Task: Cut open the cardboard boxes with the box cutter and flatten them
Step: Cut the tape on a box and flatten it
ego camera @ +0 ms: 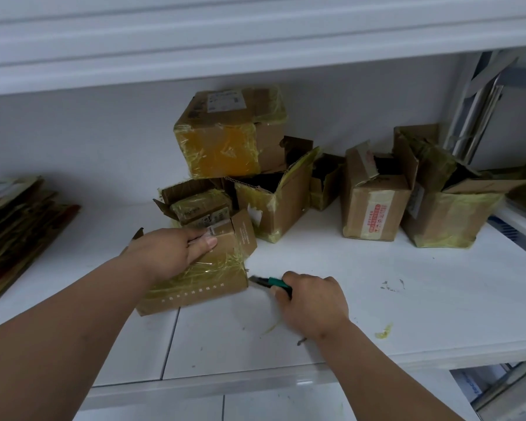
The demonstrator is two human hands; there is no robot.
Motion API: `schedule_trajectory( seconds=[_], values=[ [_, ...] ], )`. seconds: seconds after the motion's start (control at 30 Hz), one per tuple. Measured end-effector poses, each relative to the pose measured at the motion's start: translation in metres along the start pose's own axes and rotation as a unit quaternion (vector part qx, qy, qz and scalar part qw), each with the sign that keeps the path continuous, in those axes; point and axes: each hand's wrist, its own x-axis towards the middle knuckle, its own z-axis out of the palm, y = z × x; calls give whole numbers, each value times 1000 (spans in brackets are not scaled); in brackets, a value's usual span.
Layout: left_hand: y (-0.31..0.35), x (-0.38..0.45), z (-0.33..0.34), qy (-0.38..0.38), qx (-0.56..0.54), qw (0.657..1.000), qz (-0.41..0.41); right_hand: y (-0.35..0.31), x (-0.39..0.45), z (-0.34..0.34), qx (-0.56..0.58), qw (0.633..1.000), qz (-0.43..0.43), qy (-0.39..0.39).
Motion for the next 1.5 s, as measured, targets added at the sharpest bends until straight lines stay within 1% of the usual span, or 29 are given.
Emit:
schedule_trajectory(
  seconds=[0.07,0.13,0.2,0.37,0.47,0.5,0.57,0.67,0.77,0.83,0.9,0.97,1.03,1.13,1.2,1.33,1.5],
  values=[
    [2,1,0,-8,3,1000,-5,3,2,-5,38,997,50,35],
    [6,2,0,-10,11,1000,-6,3,6,-11,108,988,97,45],
    [12,3,-2,-14,26,1000,-7,-1,7,-13,142,984,108,23],
    [18,1,-4,-36,47,998,-2,-14,8,-9,146,982,100,-61],
    [7,-2,-11,-109,39,993,17,-19,11,-12,173,973,118,-93],
    [1,-3,-13,-127,33,991,22,-21,13,-13,194,967,128,-105],
    [-11,-7,-14,-136,16,991,9,-26,12,-14,265,942,157,-133],
    [-19,-14,-9,-87,27,996,13,-36,3,-17,414,874,200,-155],
    [-15,-15,3,-31,100,994,28,-42,-6,-18,503,826,215,-133],
    [-10,-15,7,-25,147,989,21,-43,-9,-16,538,804,221,-122],
    [-8,-13,6,-27,135,990,17,-44,-12,-16,561,789,225,-115],
    [-9,-11,3,-27,74,997,9,-44,-14,-18,579,776,230,-105],
    [-5,-11,0,-28,47,999,0,-46,-14,-20,589,766,239,-98],
    [6,-13,1,-33,38,999,-7,-50,-14,-21,605,751,248,-85],
    [10,-15,2,-35,31,999,-12,-52,-15,-20,610,748,249,-77],
    [3,-16,2,-54,19,998,-28,-59,-14,-20,622,741,245,-67],
    [-2,-14,1,-69,19,997,-18,-68,-12,-24,641,722,250,-63]
  ],
)
